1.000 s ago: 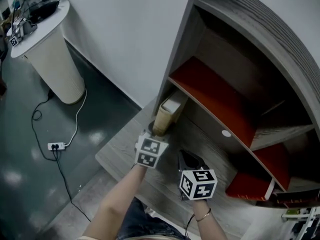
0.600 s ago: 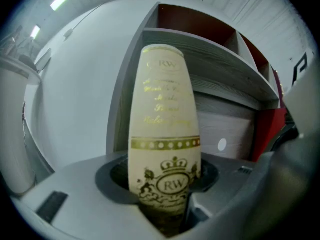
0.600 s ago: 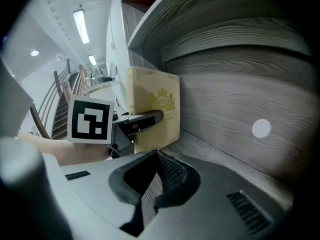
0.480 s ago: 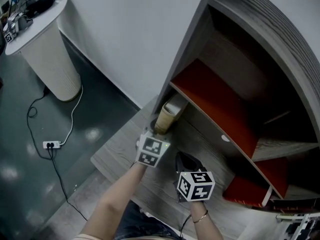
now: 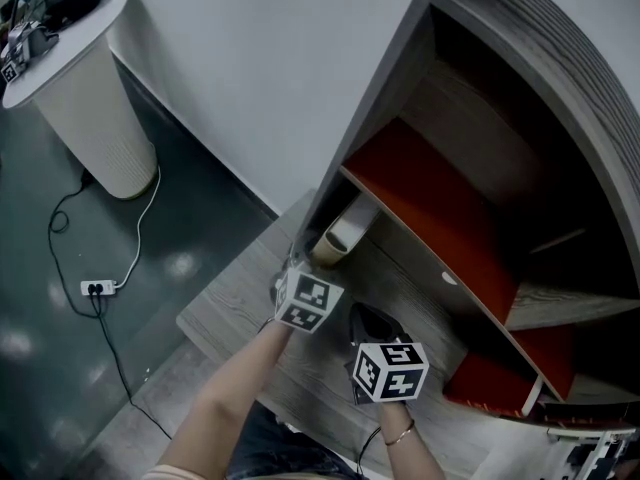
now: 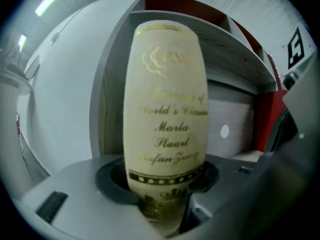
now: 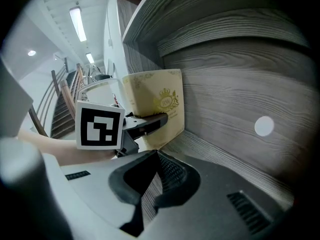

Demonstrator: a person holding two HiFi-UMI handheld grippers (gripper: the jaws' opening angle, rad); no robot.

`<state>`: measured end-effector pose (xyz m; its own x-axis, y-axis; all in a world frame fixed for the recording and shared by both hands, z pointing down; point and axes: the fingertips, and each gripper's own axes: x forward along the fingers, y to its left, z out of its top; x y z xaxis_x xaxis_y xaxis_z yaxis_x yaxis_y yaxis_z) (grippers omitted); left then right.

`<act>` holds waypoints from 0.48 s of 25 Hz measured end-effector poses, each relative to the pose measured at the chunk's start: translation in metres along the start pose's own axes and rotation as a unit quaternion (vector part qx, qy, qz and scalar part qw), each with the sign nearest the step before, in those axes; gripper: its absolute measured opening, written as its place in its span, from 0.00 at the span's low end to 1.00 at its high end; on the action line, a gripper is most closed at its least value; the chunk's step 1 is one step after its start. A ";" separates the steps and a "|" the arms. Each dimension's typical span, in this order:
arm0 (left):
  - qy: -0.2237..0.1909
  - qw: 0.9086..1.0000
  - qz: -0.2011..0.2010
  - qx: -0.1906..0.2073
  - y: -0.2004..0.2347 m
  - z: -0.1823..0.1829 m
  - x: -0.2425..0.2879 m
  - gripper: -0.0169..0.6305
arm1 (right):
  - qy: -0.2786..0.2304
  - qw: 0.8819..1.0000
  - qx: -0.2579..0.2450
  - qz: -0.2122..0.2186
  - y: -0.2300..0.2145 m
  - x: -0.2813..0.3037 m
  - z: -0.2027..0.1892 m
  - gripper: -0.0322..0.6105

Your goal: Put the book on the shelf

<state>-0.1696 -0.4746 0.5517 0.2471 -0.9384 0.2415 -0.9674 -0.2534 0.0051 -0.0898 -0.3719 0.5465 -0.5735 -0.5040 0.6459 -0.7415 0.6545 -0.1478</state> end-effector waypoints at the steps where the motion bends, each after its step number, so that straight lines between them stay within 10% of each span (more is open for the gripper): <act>1: 0.000 1.000 -0.001 0.003 0.000 0.000 0.002 0.37 | 0.000 1.000 0.000 0.000 0.000 0.001 0.000 0.06; 12: 0.000 1.000 -0.009 0.007 0.000 0.001 0.009 0.37 | 0.001 1.000 0.001 -0.011 -0.005 0.001 0.004 0.06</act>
<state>-0.1673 -0.4830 0.5528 0.2639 -0.9340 0.2410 -0.9620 -0.2732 -0.0051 -0.0879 -0.3779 0.5453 -0.5568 -0.5165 0.6505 -0.7541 0.6428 -0.1351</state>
